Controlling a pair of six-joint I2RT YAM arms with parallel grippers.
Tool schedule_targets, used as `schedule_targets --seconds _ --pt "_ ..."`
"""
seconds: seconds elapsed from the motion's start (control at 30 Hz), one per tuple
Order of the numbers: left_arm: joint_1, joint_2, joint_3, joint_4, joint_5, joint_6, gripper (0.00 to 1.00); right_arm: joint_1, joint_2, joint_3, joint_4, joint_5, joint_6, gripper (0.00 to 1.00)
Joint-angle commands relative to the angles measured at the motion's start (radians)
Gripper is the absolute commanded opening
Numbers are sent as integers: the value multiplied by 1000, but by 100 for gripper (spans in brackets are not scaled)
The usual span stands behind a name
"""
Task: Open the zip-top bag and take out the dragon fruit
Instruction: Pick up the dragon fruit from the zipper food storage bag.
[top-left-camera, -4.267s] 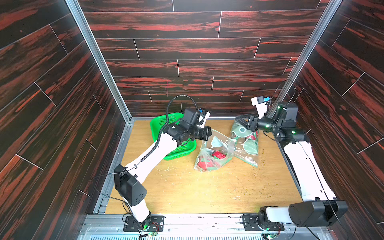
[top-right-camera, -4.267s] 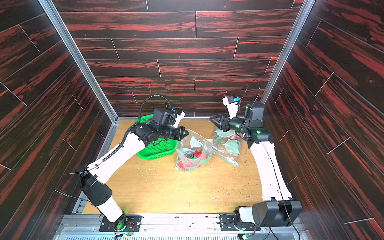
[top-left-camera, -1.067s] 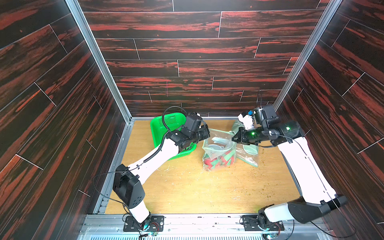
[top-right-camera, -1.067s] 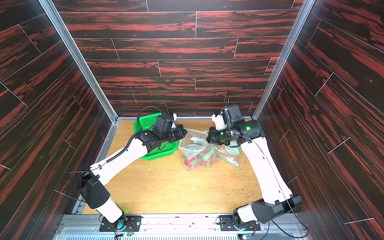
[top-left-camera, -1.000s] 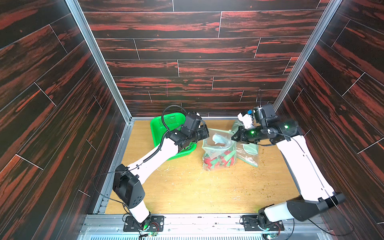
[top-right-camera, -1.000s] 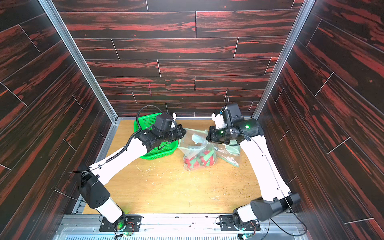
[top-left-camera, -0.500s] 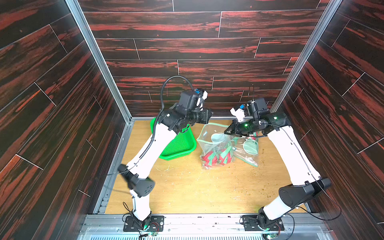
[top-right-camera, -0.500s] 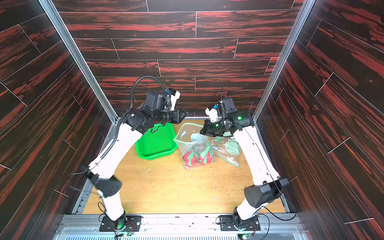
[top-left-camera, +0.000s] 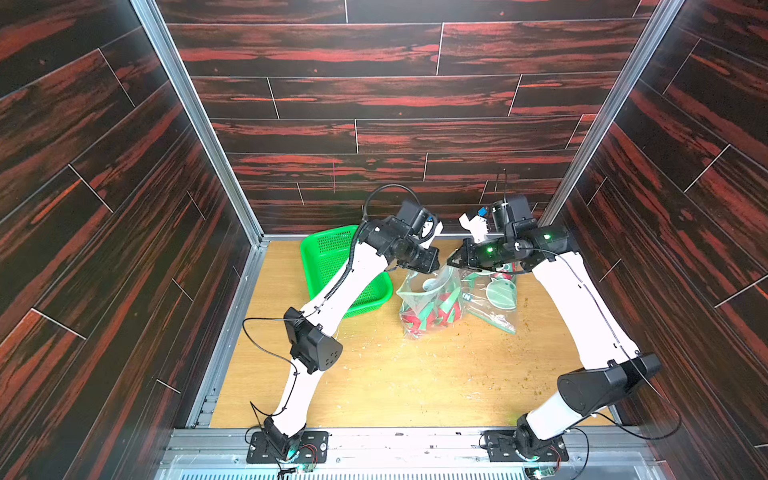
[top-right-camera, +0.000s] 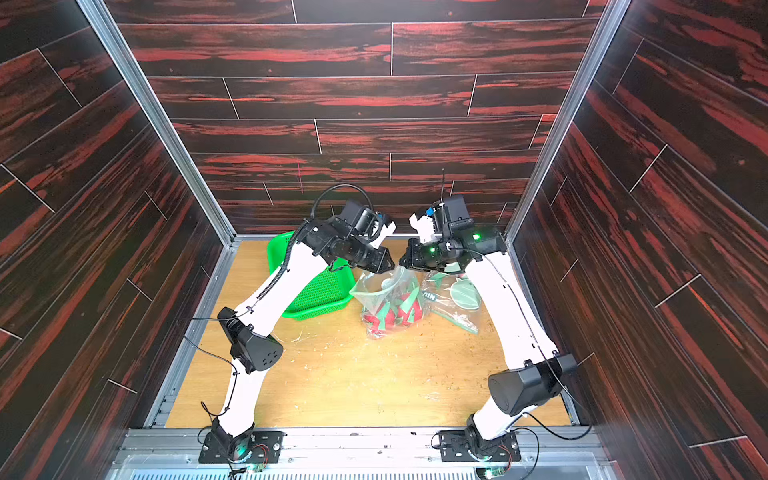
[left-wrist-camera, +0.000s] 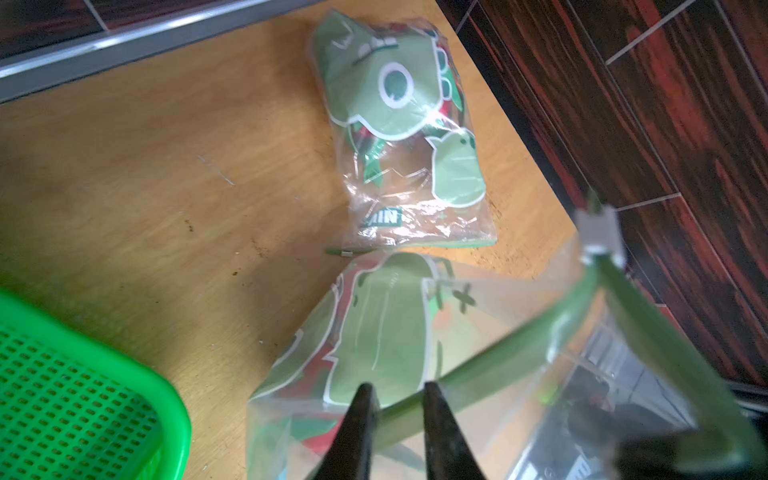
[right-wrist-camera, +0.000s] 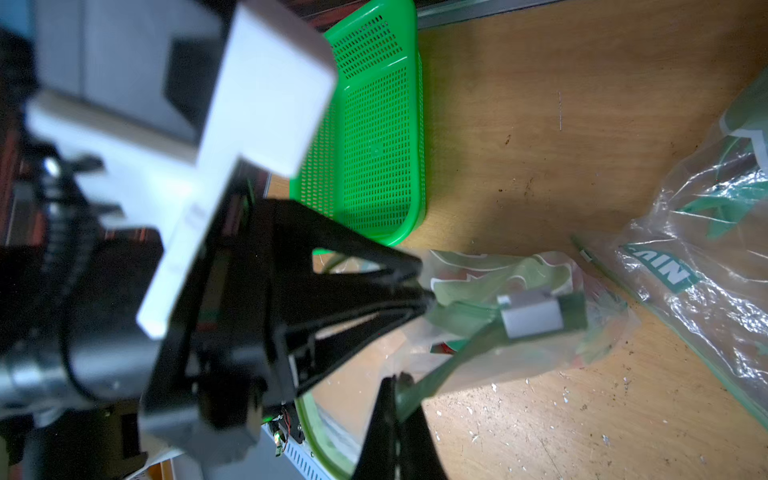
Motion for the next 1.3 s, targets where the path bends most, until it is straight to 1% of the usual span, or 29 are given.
schedule_targets --seconds 0.0,0.07,0.2,0.33,0.47,0.67,0.77,0.83,0.87,0.93,1.03,1.13,1.17,1.27 --pt "3 -39 -24 -78 16 33 23 1 -22 -13 61 31 -9 0" --pt "3 -65 -49 -65 23 31 23 1 -24 -25 63 39 -6 0" --pt "4 -133 -111 -3 -11 5 24 1 -37 -57 76 67 -3 0" --pt "2 -193 -145 36 -3 -14 25 1 -45 -69 80 100 2 0" --pt "0 -251 -202 76 -38 -31 24 1 -47 -74 81 112 9 0" --pt "-9 -313 -328 170 -14 -61 23 1 -50 -62 87 126 19 0" --pt "-11 -294 -354 188 1 -67 23 2 -56 -52 100 93 17 0" --pt "-11 -256 -333 168 19 -65 22 1 -66 -50 115 70 18 0" --pt "-14 -230 -314 150 18 -65 19 1 -68 -46 119 57 16 0" --pt "-32 -180 -258 98 -12 -48 16 1 -74 -37 128 25 12 0" --pt "-43 -122 -207 55 2 -38 17 1 -86 -40 146 -4 3 0" --pt "-42 -99 -208 49 -9 -35 17 1 -98 -50 154 -4 -6 0" --pt "-42 -97 -213 50 -15 -35 17 1 -102 -56 157 -36 -11 0" --pt "-38 -96 -232 57 -31 -36 22 1 -118 -81 173 -44 -23 0"
